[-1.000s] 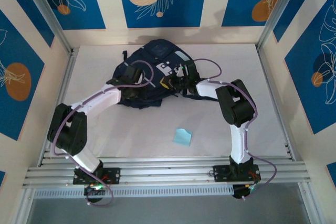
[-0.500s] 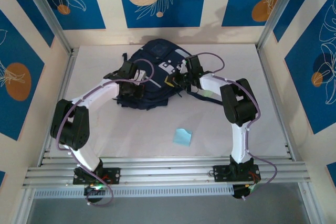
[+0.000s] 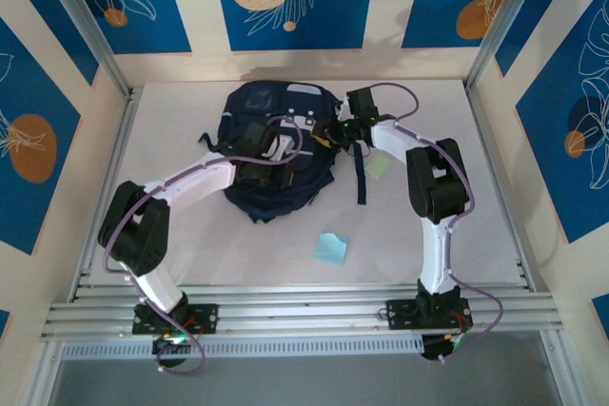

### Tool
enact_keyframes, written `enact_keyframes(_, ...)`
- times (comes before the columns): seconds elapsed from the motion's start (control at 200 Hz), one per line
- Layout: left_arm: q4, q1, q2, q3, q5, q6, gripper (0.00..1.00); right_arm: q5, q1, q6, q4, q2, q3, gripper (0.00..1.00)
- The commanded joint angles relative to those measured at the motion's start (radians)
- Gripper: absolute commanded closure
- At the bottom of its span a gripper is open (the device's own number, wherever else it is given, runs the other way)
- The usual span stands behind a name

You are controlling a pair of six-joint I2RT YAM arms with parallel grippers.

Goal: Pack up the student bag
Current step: Unzip the student bag at the top-center of the table.

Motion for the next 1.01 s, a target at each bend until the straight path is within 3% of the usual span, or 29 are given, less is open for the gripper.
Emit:
enact_keyframes(0.0,0.02,-0.013,0.039,0.061,0.061,-0.114,1.0,0.055,-0.004,0.069,0.073,-0.158,-0.136,0.63)
enact_keyframes(0.16,0.088,-0.03,0.061,0.079,0.065,-0.167,1.0,0.042,0.027,0.153,0.137,-0.262,-0.284,0.61)
enact_keyframes(0.48,0.154,-0.076,0.054,0.062,0.044,-0.209,1.0,0.035,0.094,0.27,0.244,-0.245,-0.404,0.61)
enact_keyframes(0.82,0.179,-0.079,0.063,0.058,0.04,-0.222,1.0,0.096,0.101,0.284,0.213,-0.425,-0.566,0.55)
enact_keyframes(1.0,0.169,-0.1,0.073,0.09,0.064,-0.213,1.0,0.1,0.115,0.341,0.308,-0.388,-0.577,0.55)
